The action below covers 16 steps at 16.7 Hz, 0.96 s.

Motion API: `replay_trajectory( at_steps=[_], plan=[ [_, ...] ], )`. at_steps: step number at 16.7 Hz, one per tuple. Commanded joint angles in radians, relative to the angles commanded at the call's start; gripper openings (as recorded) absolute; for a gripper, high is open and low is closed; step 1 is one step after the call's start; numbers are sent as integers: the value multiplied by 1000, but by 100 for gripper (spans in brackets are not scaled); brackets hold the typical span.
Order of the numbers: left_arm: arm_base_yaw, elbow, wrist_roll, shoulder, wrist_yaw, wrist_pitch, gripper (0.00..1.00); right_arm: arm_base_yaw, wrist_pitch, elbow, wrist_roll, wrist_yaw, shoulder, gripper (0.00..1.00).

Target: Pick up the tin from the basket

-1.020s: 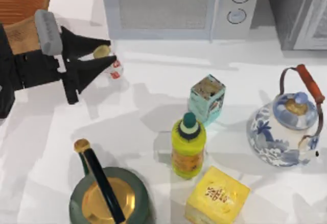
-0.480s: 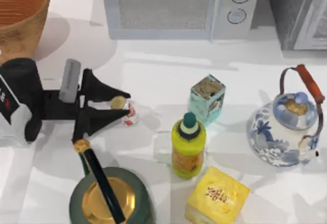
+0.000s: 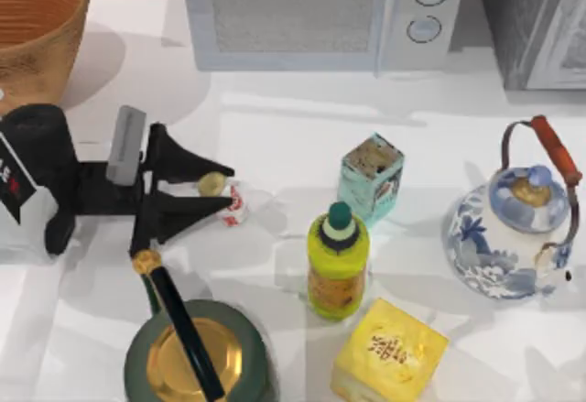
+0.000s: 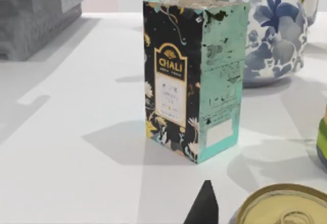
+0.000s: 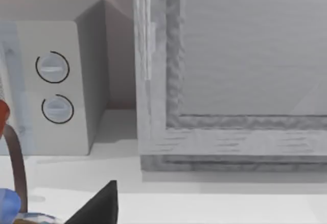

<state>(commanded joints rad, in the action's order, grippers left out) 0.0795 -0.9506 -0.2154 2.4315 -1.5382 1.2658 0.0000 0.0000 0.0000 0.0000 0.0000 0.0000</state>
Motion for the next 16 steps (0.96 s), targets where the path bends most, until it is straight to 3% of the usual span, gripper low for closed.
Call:
replay_trajectory(
  at_steps=[10, 16],
  plan=[
    [0, 0, 0, 0, 0, 0, 98, 0, 0, 0, 0, 0, 0, 100],
    [0, 0, 0, 0, 0, 0, 100, 0, 0, 0, 0, 0, 0, 100]
  ],
)
